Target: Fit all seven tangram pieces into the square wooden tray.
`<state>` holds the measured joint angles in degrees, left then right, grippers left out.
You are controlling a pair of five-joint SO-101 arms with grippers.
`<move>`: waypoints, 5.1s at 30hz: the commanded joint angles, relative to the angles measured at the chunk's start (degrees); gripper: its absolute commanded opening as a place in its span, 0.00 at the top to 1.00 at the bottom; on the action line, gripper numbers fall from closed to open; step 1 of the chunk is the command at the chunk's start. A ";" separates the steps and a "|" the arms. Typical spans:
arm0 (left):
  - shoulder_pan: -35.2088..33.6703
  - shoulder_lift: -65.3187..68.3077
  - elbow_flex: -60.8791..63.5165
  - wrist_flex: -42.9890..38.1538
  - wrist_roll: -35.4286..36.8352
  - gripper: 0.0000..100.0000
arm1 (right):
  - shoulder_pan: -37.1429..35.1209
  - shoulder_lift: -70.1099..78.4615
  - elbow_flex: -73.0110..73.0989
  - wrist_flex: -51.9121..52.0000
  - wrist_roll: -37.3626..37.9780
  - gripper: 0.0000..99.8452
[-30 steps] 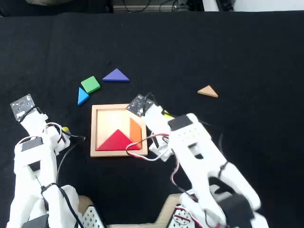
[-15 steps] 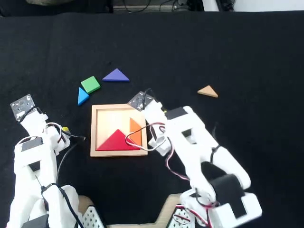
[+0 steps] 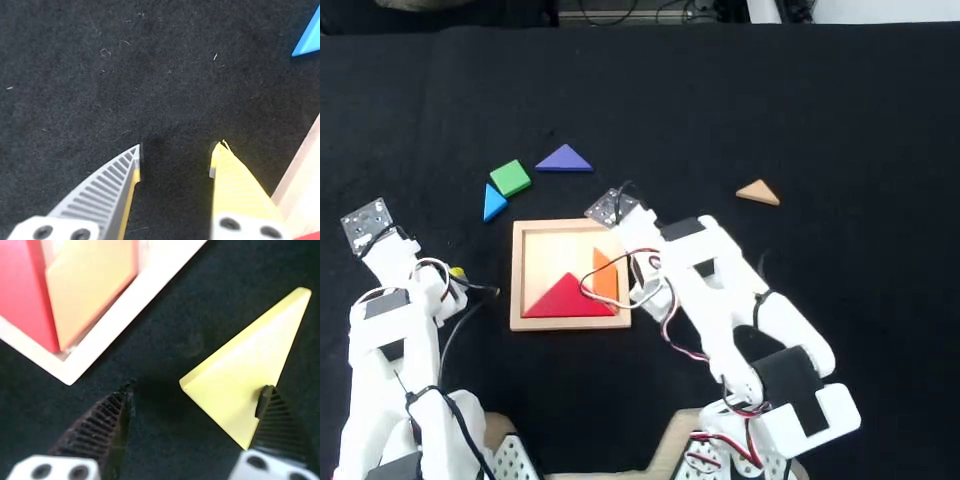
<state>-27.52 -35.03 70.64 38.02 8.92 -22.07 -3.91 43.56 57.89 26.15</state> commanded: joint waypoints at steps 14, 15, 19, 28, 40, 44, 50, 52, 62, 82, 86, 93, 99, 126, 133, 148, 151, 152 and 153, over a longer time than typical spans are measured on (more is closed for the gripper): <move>0.66 -0.97 -2.42 0.18 0.26 0.77 | 2.29 8.48 -6.90 0.35 1.85 0.65; 0.66 -0.97 -2.42 0.26 0.26 0.77 | 2.29 8.48 -6.90 0.35 1.85 0.65; 0.66 -0.97 -2.42 0.35 0.26 0.77 | 2.29 8.57 -6.90 0.35 3.60 0.75; 0.57 -0.97 -2.42 0.44 0.26 0.77 | 4.22 8.92 -8.75 0.62 3.78 0.87; 0.57 -0.97 -2.42 0.44 0.26 0.77 | 9.58 8.40 -12.00 0.97 5.98 0.98; 0.57 -0.97 -2.42 0.35 0.26 0.77 | 9.76 8.40 -15.60 3.78 5.98 0.97; 0.57 -0.97 -2.42 0.18 0.26 0.77 | 9.49 8.40 -19.12 7.56 6.24 0.80; 0.57 -0.97 -2.42 0.18 0.26 0.77 | 9.49 8.48 -19.47 7.47 6.24 0.81; 0.57 -0.97 -2.42 0.18 0.26 0.77 | 9.76 8.84 -21.93 7.21 6.15 0.83; 0.57 -0.97 -2.42 0.09 0.26 0.77 | 9.76 8.48 -23.52 9.14 6.33 0.99; 0.57 -0.97 -2.42 0.09 0.26 0.77 | 9.41 8.31 -24.84 10.37 5.98 0.99; 0.57 -0.97 -2.42 0.09 0.26 0.77 | 3.43 0.13 -31.25 18.29 -5.01 0.99; 0.22 -0.97 -2.42 0.09 0.26 0.77 | -8.26 -4.09 -31.96 13.19 -26.90 0.99; -2.15 -0.97 -2.95 0.00 0.70 0.77 | -22.95 -4.09 -15.25 -16.00 -60.57 0.99; -2.15 -0.97 -2.95 0.00 0.62 0.77 | -23.30 0.48 -12.88 -23.91 -63.12 0.99; -2.15 -0.97 -2.95 0.00 0.44 0.77 | -23.56 10.24 -29.23 -8.09 -63.12 0.94; -2.15 -0.97 -2.95 0.00 0.44 0.77 | -24.44 10.33 -29.14 -7.38 -63.12 0.83; -2.15 -0.97 -2.95 0.00 0.44 0.77 | -25.05 10.33 -29.14 -7.30 -62.86 0.79; -2.15 -0.97 -2.95 0.00 0.44 0.77 | -25.67 10.33 -29.05 -7.21 -62.77 0.76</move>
<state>-29.10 -35.03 70.64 38.02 9.01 -45.71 6.64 17.54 50.15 -36.35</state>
